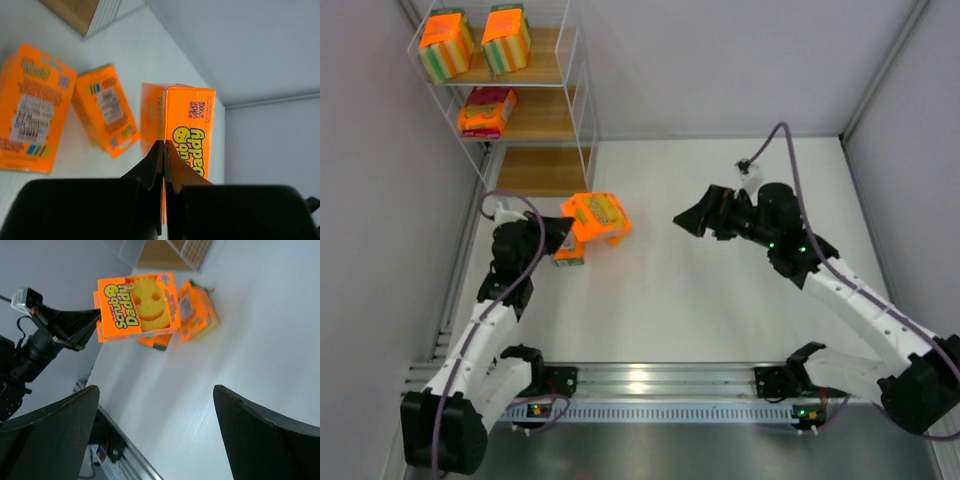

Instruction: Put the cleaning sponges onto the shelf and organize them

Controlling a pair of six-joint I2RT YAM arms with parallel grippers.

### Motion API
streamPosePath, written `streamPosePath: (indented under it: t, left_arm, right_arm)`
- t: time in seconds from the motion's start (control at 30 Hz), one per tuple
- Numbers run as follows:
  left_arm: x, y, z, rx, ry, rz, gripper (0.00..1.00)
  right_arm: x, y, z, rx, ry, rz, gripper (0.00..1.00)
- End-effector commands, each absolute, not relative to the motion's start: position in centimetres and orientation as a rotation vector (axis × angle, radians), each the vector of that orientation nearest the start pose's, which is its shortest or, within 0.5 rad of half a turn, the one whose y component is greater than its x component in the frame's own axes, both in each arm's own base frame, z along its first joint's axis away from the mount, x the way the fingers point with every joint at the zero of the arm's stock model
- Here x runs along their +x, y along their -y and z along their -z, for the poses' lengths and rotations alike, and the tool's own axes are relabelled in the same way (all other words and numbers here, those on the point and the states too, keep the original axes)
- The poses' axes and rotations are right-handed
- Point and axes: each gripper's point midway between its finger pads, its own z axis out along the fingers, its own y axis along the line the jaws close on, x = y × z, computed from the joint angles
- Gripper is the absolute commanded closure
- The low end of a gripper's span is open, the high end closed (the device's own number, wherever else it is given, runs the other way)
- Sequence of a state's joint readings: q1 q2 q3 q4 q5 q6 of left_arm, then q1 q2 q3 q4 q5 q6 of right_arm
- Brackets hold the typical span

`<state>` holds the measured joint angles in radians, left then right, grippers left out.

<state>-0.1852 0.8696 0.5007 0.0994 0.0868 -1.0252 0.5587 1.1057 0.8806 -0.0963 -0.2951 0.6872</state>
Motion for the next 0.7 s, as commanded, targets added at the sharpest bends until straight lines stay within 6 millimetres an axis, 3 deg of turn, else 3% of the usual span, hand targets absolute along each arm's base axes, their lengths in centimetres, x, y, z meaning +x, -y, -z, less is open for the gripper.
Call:
streamPosePath:
  t: [0.0,0.1,0.17,0.33,0.57,0.67]
  left_arm:
    - [33.3,8.7,-29.2,-0.638,-1.551,1.032,1.0]
    - [34.4,6.1,-32.4,-0.661,-1.421,1.094,1.0]
    - [35.3,4.1,-32.6,-0.728,-1.38,1.1,1.0]
    - [35.7,0.4,-34.5,-0.752,-1.267,1.066,1.0]
    - [35.7,-3.6,-38.8,-0.769,-1.101,0.985,1.0]
    - [36.1,-5.3,-39.3,-0.828,-1.036,0.936,1.0]
  right_arm:
    - [27.7,-22.1,-28.2,-0.091,-2.0,-0.927,0.0]
    - [28.4,-20.4,-27.6,-0.023,-1.993,-0.896,0.01]
    - [28.7,-20.1,-26.4,0.005,-2.005,-0.918,0.01]
    - [28.9,-20.5,-23.8,0.018,-2.073,-0.959,0.01]
    - [29.3,-20.9,-22.5,0.004,-2.104,-0.958,0.0]
    - [29.5,-21.1,-22.4,0.004,-2.11,-0.969,0.01]
